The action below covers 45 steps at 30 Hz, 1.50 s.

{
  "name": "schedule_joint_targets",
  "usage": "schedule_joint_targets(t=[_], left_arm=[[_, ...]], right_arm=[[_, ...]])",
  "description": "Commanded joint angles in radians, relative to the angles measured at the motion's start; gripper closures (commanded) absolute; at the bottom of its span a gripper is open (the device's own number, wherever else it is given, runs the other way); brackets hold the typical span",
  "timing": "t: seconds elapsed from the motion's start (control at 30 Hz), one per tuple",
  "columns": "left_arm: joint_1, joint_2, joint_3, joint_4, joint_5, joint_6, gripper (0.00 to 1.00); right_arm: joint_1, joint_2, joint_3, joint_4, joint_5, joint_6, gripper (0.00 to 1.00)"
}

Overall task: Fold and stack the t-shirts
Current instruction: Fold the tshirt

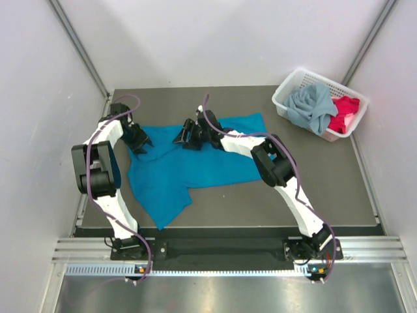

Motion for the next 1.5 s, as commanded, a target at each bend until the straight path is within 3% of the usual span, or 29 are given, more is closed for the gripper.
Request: schedule_joint_targets(t=[0.0,0.6,0.97,1.37,1.47], left_arm=[[0.005,0.006,0.019,-0.005,-0.020,-0.008,0.52],[0.005,0.013,0.005,-0.002,-0.037,-0.016,0.52],[0.003,0.000,0.028,-0.011,-0.040,0.003,0.52],[0.001,-0.039,0.032,-0.029,-0.048,0.026,0.52],[0.000,-0.050,0.034,-0.031,-0.028,0.033,0.52]], right_arm=[[0.025,0.019,0.051,0.052,0.000,0.026,0.38],[0.056,0.106,0.150,0.156,-0.040,0.111,0.39],[0.062,0.101,0.144,0.337,-0.078,0.260,0.40],[0.050,0.209,0.303,0.311,-0.086,0.304,0.41],[0.047,0.189,0.280,0.276,-0.107,0.264,0.41]])
